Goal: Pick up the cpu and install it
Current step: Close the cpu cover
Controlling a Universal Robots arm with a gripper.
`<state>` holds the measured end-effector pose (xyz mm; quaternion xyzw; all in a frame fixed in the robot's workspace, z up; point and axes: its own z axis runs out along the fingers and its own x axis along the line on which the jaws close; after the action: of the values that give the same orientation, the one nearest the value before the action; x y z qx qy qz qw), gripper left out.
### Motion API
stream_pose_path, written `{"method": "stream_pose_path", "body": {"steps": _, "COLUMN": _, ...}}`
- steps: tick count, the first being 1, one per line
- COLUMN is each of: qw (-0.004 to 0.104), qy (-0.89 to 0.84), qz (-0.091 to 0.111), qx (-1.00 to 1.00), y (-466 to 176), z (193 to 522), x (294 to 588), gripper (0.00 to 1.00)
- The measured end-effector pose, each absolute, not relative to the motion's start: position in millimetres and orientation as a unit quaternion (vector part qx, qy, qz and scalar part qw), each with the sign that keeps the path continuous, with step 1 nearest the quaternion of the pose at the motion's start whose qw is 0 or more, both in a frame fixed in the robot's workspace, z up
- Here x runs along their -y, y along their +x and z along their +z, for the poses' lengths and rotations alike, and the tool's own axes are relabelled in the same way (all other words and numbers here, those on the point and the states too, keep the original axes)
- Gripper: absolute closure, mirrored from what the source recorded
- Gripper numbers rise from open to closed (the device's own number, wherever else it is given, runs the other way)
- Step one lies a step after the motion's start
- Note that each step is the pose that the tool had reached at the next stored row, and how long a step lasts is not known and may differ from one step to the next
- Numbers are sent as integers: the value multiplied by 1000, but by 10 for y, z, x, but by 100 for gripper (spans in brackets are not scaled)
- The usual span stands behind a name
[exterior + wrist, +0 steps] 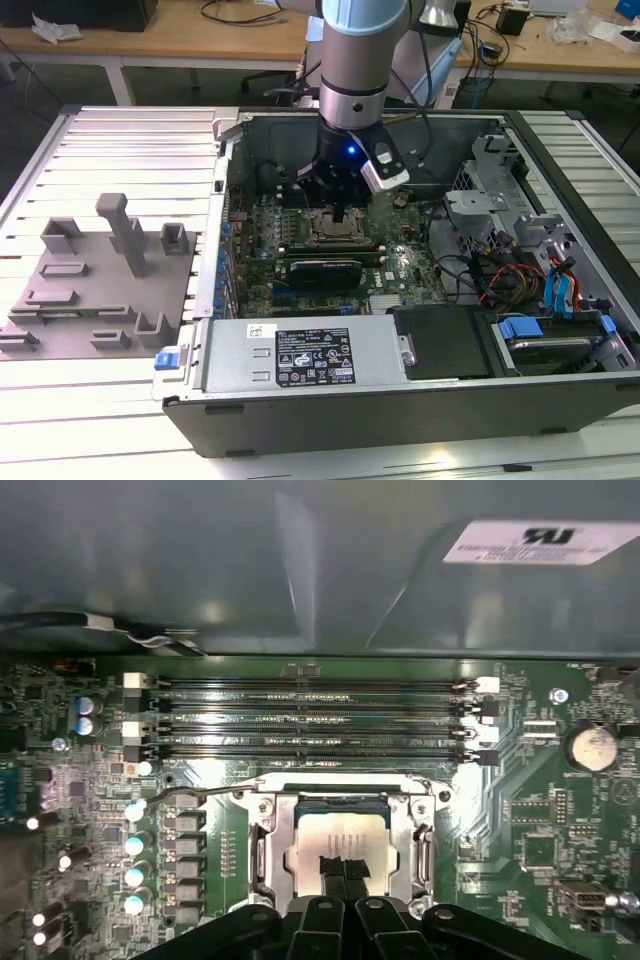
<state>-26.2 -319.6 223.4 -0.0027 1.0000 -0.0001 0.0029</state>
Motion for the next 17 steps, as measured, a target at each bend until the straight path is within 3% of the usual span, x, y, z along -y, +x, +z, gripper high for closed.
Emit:
{"method": "stream_pose_path", "body": {"steps": 3, "qw": 4, "qy": -3, "qz": 0, "qx": -1000, "y": -261, "z": 2307, "x": 3196, "gripper": 89}}
{"method": "stream_pose_path", "body": {"steps": 8, "qw": 21, "qy": -4, "qz": 0, "qx": -1000, "y": -263, "z": 2307, "x": 3196, "gripper": 89}}
{"method": "stream_pose_path", "body": {"steps": 17, "qw": 18, "qy": -4, "qz": -1, "qx": -1000, "y": -263, "z": 2423, "x": 3196, "gripper": 89}}
